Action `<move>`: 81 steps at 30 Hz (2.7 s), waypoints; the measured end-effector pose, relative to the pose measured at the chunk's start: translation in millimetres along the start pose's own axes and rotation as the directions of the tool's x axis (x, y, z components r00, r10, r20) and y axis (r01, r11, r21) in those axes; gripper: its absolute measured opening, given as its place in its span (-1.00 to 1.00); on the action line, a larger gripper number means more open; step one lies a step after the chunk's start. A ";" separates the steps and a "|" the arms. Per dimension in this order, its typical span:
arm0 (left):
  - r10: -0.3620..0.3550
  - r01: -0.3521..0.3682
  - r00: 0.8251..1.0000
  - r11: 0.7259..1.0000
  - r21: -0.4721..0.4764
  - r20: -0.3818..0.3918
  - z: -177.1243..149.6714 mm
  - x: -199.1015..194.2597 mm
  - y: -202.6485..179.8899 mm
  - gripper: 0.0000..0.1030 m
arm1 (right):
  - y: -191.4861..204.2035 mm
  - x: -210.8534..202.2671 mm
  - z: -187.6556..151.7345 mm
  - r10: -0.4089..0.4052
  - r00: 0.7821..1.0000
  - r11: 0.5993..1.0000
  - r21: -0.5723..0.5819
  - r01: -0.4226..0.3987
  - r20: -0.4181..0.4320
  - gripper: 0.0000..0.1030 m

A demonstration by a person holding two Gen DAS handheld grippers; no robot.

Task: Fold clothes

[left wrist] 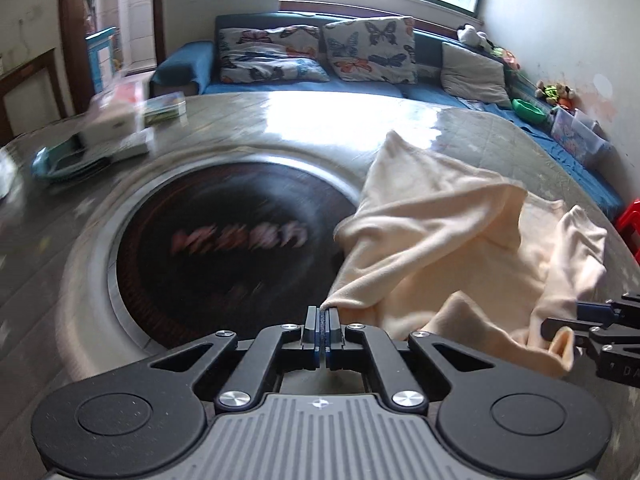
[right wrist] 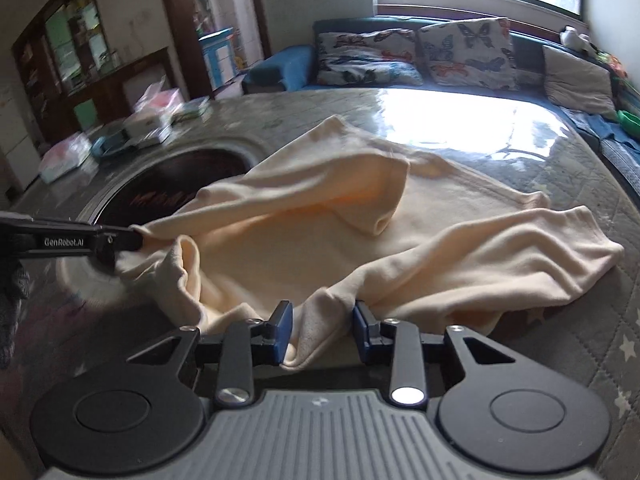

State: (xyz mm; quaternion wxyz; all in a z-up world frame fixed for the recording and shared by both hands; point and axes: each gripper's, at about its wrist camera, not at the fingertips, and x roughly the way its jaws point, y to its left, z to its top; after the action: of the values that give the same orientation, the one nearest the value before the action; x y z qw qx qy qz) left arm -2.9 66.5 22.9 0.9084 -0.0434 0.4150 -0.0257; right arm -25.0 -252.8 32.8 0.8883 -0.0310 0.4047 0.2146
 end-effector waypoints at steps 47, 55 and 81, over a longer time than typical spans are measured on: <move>0.061 -0.061 0.981 0.998 -0.004 0.186 17.4 -18.1 24.2 -0.90 | -115.2 22.9 44.4 -0.221 0.975 0.942 0.261 0.210 0.014 -0.35; 0.180 -0.139 0.974 0.955 -0.262 0.138 -21.1 -47.9 113.0 -0.90 | -143.5 33.5 50.5 -0.280 0.960 0.913 0.310 0.265 0.003 -0.35; 0.165 -0.133 0.978 0.965 -0.225 0.131 -43.2 -74.5 95.3 -0.64 | -116.8 64.5 70.7 -0.273 0.961 0.947 0.189 0.261 0.039 -0.84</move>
State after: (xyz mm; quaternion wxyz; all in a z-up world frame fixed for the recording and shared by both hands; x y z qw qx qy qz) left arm -83.3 165.1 41.2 0.9260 -0.1119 0.3487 0.0913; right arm 109.8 -319.5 19.1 0.9209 0.0026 0.3858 0.0555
